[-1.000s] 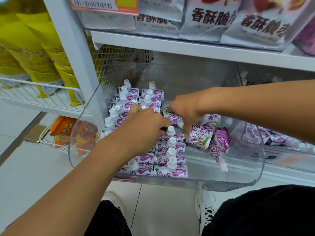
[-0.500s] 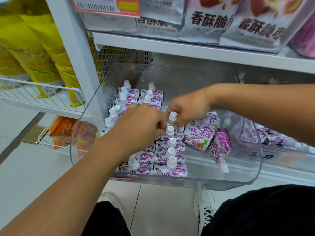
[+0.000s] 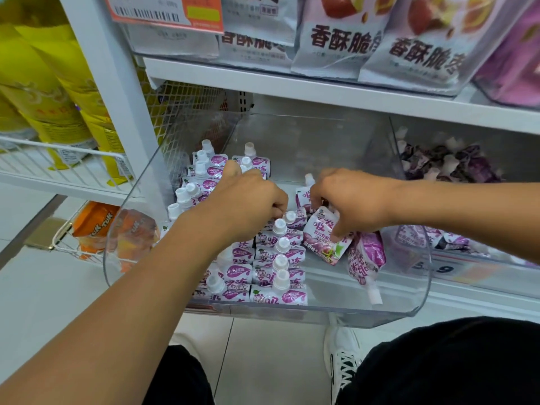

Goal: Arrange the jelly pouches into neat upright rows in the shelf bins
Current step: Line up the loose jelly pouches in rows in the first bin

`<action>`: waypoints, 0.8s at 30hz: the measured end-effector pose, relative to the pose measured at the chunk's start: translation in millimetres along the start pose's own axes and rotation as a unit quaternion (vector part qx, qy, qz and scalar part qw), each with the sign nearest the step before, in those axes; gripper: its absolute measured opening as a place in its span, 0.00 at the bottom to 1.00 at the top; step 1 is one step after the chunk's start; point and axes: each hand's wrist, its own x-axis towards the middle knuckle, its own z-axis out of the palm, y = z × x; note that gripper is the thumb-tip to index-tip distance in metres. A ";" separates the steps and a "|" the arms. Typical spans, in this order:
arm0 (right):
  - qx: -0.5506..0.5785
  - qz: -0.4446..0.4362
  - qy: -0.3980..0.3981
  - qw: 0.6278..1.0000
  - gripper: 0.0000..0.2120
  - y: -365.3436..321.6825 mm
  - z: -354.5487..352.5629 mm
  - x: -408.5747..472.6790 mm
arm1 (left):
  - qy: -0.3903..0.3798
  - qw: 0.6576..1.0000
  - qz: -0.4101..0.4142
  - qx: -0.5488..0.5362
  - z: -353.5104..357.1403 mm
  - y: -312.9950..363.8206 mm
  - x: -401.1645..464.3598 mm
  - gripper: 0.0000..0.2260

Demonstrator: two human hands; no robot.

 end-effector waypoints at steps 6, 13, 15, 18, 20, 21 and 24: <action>0.100 0.047 0.024 0.994 0.21 -7.5 -2.1 1.2 | -0.081 0.993 -0.040 -0.076 -11.2 10.8 6.0 0.23; 0.158 0.061 0.156 0.973 0.07 15.8 -28.0 -28.9 | -0.070 0.994 -0.039 -0.081 -12.9 12.5 20.5 0.19; 0.171 0.048 0.224 0.958 0.05 18.1 -28.9 -26.1 | -0.067 0.993 -0.051 -0.077 -16.1 10.4 19.1 0.20; 0.165 0.040 0.286 0.943 0.04 11.6 -18.0 2.1 | -0.065 0.992 -0.057 -0.091 -20.6 5.7 15.3 0.20; 0.131 0.034 0.289 0.948 0.04 10.3 -14.4 25.5 | -0.067 0.992 -0.047 -0.097 -21.5 4.7 11.4 0.19; 0.109 0.033 0.291 0.950 0.04 10.7 -15.4 33.0 | -0.067 0.992 -0.044 -0.097 -21.1 4.8 9.7 0.19; 0.086 0.031 0.310 0.946 0.07 14.2 -17.6 42.8 | -0.055 0.992 -0.043 -0.107 -17.5 5.3 6.3 0.17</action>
